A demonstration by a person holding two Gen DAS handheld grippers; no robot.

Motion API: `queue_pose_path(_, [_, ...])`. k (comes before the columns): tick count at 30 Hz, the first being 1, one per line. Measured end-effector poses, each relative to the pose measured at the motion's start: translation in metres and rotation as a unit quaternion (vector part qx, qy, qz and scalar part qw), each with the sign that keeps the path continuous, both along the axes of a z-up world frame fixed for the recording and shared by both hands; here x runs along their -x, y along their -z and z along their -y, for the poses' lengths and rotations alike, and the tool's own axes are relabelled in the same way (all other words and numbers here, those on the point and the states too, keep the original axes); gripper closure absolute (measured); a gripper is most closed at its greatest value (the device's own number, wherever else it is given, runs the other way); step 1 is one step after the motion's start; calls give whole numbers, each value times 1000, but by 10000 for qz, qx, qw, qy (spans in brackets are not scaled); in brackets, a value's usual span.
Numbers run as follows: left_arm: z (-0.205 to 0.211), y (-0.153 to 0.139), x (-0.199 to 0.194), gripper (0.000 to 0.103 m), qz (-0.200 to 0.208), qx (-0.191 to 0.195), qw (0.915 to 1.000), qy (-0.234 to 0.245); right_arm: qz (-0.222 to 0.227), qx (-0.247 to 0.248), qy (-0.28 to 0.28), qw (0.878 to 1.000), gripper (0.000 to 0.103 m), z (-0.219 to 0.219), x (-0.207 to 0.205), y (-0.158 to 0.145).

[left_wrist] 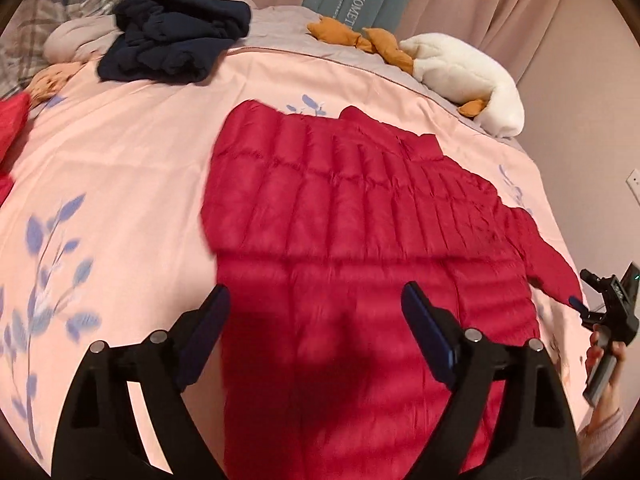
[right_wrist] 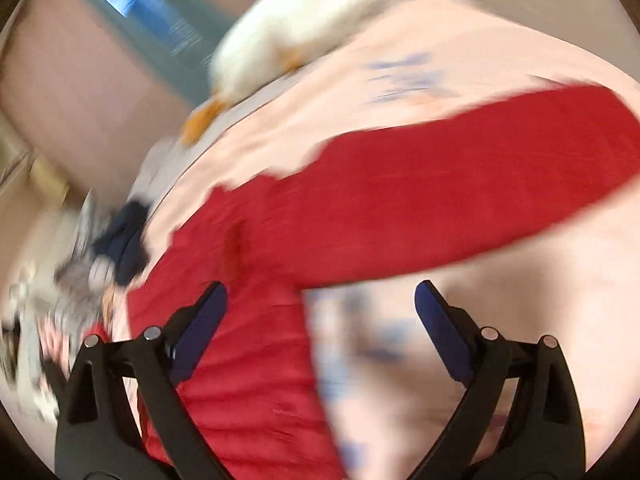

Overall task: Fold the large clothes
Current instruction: 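Grasp the other sleeve cuff with the right tool, then fold the held sleeve across the jacket body with the right tool, release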

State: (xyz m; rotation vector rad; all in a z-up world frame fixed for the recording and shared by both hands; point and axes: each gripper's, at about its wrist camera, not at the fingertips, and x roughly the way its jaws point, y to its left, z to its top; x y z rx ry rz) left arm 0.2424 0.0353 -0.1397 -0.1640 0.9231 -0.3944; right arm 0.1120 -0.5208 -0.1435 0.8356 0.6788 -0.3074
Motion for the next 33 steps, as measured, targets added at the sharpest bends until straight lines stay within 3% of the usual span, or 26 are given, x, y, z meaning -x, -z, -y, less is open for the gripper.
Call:
queue_pose_path(5, [-28,6,40,16,-139,251,9993,-256,33,-524,1056,9930,7,67,53,26])
queue_pose_path(8, [-38,10,52,16,-244,192,9986,-422,83,-811,1396,9868,7,86,53,47])
queue_pose_path(13, [-45,10,58,16,-341,333,9970,-608,650,-999,2118,9700,13,111,47,64])
queue_pose_path(16, [-46,5,59,16,-321,340,9963,-720,823,-1017,2629,9559,25,126,45,69])
queue_pose_path(19, [-45,2,59,16,-317,350,9960,-762,738,-1033,2924,9478,53,138,42,76])
queue_pose_path(20, [-44,2,59,16,-313,348,9959,-770,634,-1035,3014,9457,68,140,41,79])
queue_pose_path(23, [-43,0,59,16,-295,344,9958,-800,583,-1099,3034,9447,84,145,41,82])
queue_pose_path(26, [-41,0,59,16,-331,400,9955,-799,502,-840,2875,9527,96,141,33,67])
queue_pose_path(30, [-36,-1,60,16,-350,485,9958,-689,691,322,2034,9761,98,106,4,-1])
queue_pose_path(33, [-31,-2,59,16,-397,552,9957,-623,956,1046,1281,9816,97,64,-21,-55])
